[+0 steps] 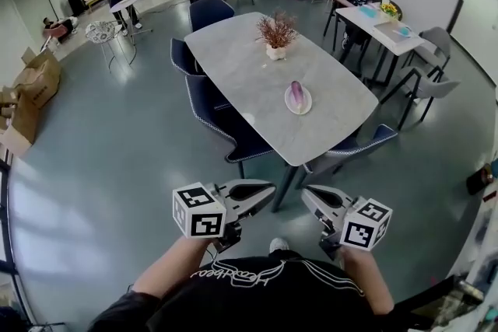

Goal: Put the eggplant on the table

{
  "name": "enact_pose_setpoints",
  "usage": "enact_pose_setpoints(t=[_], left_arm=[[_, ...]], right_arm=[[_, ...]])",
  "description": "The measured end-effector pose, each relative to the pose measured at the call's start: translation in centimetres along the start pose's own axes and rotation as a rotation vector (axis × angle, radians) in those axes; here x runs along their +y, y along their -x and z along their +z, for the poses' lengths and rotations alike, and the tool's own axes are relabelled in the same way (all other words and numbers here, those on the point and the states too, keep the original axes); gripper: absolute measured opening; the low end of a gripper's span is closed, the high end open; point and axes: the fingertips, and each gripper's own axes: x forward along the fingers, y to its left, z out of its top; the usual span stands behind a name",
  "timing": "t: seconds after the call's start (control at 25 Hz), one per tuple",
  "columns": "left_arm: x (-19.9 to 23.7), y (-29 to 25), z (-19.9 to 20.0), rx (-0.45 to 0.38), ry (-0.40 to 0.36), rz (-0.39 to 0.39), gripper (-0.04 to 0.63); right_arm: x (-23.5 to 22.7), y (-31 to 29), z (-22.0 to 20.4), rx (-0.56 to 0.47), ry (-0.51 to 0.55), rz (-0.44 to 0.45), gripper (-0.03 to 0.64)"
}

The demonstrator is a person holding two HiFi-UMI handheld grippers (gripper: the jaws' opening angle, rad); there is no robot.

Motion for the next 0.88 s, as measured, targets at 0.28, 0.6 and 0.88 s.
enact_pose_setpoints(t=[0.28,0.6,0.88], left_arm=[[-2.4,1.8,-0.5,-0.011,-0.039,0.022,0.008],[-5.4,2.3,-0.3,-0.05,-0.044,0.016,0.008],[-8.4,2.0,-0.5,-0.077,-0.052,0.019,0.008]], right_arm=[[3.2,0.6,0.1,-0.006,0.037,0.036,0.005],[5.6,2.4,0.6,-0.012,0.066,0.061,0.005],[7.2,4.7,0.9,-0.007,0.082,0.082,0.005]])
